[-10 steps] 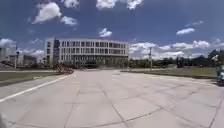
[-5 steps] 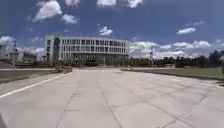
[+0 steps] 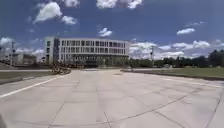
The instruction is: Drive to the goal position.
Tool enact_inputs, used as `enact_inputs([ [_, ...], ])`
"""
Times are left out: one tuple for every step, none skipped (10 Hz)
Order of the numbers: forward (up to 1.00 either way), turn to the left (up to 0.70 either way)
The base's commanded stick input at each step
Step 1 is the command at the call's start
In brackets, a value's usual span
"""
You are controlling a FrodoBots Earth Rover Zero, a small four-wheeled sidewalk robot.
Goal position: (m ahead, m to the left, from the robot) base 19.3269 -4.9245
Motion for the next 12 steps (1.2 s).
enact_inputs([
  [0.70, 0.00],
  [0.70, 0.00],
  [0.70, 0.00],
  [0.70, 0.00],
  [0.70, 0.00],
  [0.70, 0.00],
  [0.70, 0.00],
  [0.70, 0.00],
  [0.70, 0.00],
  [0.70, 0.00],
  [0.70, 0.00],
  [0.70, 0.00],
])
